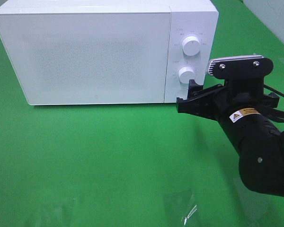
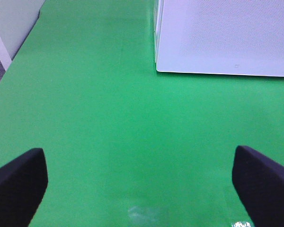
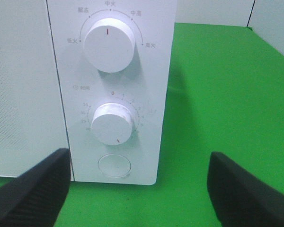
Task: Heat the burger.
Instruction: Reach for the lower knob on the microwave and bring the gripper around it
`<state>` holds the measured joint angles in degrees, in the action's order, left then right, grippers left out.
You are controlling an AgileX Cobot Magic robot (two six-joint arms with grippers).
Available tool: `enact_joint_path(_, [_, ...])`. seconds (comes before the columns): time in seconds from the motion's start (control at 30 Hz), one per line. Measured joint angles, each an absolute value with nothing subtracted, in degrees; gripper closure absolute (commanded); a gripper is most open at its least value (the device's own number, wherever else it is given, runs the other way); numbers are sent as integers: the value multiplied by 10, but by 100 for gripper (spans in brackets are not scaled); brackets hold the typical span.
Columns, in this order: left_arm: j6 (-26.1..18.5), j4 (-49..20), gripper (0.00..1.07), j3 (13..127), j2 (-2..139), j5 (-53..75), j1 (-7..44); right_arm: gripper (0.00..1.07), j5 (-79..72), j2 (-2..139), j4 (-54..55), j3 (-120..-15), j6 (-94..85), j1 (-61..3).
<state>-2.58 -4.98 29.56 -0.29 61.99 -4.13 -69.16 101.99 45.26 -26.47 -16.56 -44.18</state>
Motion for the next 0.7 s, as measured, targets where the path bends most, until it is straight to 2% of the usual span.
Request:
enact_joint_path(0.4, [-26, -50, 9, 296, -3, 620, -41, 32, -692, 1079, 452, -322, -166, -442])
enact_joint_path(0.5, [-26, -50, 9, 296, -3, 620, -41, 29, -692, 1100, 452, -347, -166, -442])
enact_joint_path(0.7, [-26, -50, 9, 296, -3, 620, -41, 26, -692, 1128, 436, -384, -166, -415])
